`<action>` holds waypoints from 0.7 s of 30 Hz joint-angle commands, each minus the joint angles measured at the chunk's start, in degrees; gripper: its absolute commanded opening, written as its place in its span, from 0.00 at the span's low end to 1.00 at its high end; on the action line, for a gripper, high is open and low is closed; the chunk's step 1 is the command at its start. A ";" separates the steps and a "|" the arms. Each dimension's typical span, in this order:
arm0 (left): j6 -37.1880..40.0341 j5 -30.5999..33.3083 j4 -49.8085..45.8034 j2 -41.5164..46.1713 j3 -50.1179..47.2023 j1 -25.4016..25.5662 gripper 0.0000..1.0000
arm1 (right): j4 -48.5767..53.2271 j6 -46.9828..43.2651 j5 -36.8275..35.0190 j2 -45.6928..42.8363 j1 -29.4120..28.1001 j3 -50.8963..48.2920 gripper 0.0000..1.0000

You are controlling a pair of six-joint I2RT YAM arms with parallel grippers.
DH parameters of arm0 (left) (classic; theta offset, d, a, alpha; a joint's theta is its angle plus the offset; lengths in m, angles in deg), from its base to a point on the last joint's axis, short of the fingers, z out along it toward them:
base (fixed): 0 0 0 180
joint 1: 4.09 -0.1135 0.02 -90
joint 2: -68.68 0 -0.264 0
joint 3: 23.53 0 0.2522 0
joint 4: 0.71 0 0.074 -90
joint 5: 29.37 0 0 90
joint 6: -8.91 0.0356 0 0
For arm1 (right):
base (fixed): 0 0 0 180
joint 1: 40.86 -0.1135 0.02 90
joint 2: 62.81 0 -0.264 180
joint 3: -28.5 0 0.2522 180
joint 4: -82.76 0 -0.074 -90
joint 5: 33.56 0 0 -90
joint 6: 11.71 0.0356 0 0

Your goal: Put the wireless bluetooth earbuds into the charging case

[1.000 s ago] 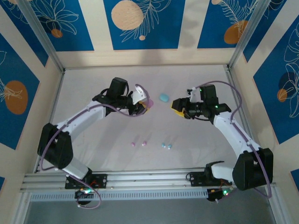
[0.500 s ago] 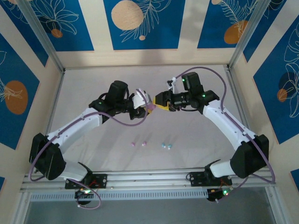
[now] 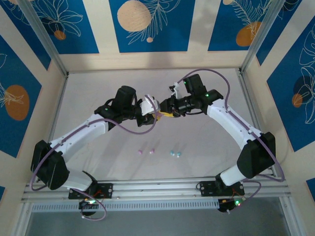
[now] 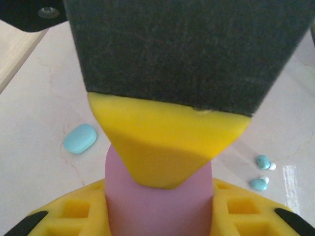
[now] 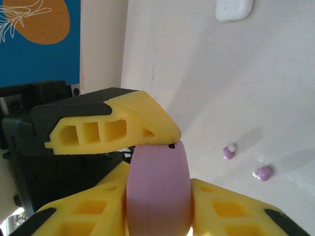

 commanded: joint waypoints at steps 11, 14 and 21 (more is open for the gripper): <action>-4.12 -1.94 12.28 4.78 -5.72 -1.42 0.71 | -8.76 5.92 10.19 -2.81 5.07 -3.63 0.19; -15.48 -7.95 29.55 6.94 -13.27 -5.43 0.72 | -18.96 13.04 15.74 -5.04 8.49 -7.85 0.18; -38.90 -14.92 64.72 3.29 -21.74 -9.27 0.76 | -40.76 30.76 26.35 -6.30 13.03 -13.65 0.18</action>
